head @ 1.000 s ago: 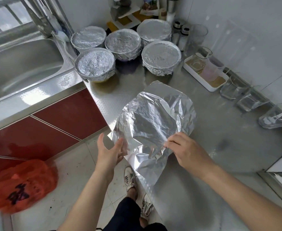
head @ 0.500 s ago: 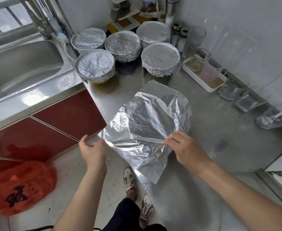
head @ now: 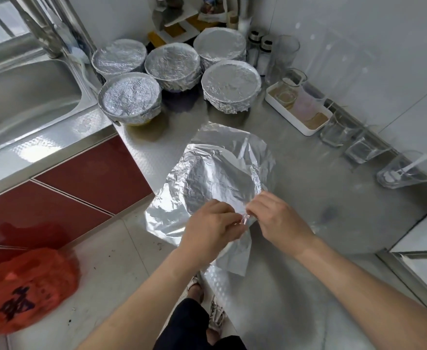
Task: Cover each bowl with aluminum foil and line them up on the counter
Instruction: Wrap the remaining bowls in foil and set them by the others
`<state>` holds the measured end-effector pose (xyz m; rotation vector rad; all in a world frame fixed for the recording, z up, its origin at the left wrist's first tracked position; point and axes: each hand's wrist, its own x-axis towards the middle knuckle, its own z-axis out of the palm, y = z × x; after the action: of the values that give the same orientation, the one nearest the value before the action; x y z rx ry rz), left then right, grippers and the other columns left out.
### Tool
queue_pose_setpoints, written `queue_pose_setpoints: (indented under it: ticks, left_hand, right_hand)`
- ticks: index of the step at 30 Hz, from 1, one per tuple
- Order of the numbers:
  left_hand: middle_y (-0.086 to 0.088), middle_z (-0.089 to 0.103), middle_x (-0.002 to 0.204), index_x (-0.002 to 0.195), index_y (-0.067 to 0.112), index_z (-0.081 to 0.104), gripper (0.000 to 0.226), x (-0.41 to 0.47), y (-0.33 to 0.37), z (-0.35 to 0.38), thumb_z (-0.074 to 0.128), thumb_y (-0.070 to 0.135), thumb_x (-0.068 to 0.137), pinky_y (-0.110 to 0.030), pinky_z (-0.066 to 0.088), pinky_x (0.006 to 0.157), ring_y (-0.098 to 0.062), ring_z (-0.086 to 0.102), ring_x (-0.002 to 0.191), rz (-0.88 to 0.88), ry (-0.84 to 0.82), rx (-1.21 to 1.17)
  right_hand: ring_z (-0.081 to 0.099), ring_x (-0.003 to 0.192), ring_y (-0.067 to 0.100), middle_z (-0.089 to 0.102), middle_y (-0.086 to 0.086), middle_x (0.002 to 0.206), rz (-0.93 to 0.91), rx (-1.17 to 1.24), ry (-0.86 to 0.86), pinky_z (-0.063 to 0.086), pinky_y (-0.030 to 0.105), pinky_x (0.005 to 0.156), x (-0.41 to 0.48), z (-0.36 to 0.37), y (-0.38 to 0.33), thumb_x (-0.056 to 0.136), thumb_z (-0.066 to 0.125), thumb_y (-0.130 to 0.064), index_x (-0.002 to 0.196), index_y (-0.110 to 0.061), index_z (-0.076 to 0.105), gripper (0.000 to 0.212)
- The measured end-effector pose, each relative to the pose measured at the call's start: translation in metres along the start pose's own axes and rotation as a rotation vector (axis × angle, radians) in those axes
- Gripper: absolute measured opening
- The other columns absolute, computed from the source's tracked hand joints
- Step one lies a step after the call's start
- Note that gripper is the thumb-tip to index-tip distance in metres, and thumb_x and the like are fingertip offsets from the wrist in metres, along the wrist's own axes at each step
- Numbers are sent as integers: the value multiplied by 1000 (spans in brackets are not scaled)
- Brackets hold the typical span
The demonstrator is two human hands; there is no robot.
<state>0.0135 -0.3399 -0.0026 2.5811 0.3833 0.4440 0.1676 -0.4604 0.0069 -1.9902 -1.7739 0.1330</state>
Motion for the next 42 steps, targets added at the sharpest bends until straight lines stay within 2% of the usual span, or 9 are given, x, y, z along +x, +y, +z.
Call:
queue_pose_setpoints:
  ticks: [6, 11, 15, 19, 23, 29, 35, 39, 42]
  left_hand:
    - [6, 63, 78, 81, 19, 75, 33, 6, 3, 8, 58, 46, 89, -30, 45, 63, -17, 53, 73, 17, 55, 58]
    - [3, 61, 73, 84, 16, 76, 39, 3, -3, 10, 50, 41, 99, -28, 44, 63, -18, 52, 68, 164, 110, 91]
    - [0, 59, 72, 80, 13, 73, 29, 0, -5, 12, 58, 29, 99, -33, 48, 62, -21, 54, 66, 221, 139, 163]
    - [0, 58, 70, 75, 13, 70, 26, 2, 0, 18, 61, 24, 97, -34, 49, 62, -20, 53, 65, 210, 139, 177]
    - [1, 60, 72, 82, 14, 74, 26, 4, 6, 9, 59, 30, 96, -32, 49, 67, -18, 54, 69, 130, 106, 136]
    - [2, 66, 94, 96, 14, 76, 25, -20, -19, -17, 60, 34, 94, -30, 50, 76, -18, 57, 90, 13, 67, 61]
    - [6, 64, 90, 96, 18, 77, 31, -19, -23, -23, 57, 42, 93, -21, 44, 74, -15, 54, 88, 58, 24, 96]
    - [4, 63, 84, 91, 18, 75, 28, -19, -21, -18, 60, 41, 93, -29, 47, 69, -17, 54, 77, 85, 14, 132]
    - [2, 62, 83, 91, 17, 74, 26, -19, -8, -6, 60, 38, 94, -35, 49, 67, -19, 54, 76, 67, 19, 161]
  right_hand:
    - [53, 74, 24, 58, 6, 77, -23, 5, -12, 44, 28, 69, 1, 0, 3, 60, 67, 22, 78, -7, 63, 34]
    - [53, 76, 23, 58, 5, 77, -26, 43, -10, 44, 27, 70, 0, -1, 1, 71, 53, 10, 77, -8, 62, 20]
    - [52, 76, 23, 58, 5, 77, -11, 51, -28, 44, 26, 70, 3, -1, 1, 74, 42, 3, 77, -9, 61, 22]
    - [54, 84, 24, 59, 5, 87, -17, 42, -109, 48, 30, 78, 1, -6, 3, 75, 55, 8, 88, -9, 64, 23]
    - [54, 95, 22, 61, 3, 97, 6, 53, -112, 45, 27, 88, -6, -8, -7, 84, 62, -14, 96, -9, 67, 15]
    - [58, 87, 23, 64, 1, 90, 10, -32, -30, 51, 32, 78, 0, 0, -17, 81, 75, -20, 86, -11, 70, 11]
    - [54, 82, 22, 62, -1, 84, -14, -86, 1, 51, 35, 68, 2, 15, -20, 72, 77, -3, 77, -14, 68, 15]
    - [54, 84, 22, 62, 0, 84, -46, -65, 4, 51, 34, 66, 1, 12, -11, 67, 73, 9, 77, -10, 67, 23]
    - [54, 95, 23, 63, 2, 92, -28, -93, -4, 53, 35, 72, 1, 0, 0, 71, 76, 3, 82, -12, 69, 20]
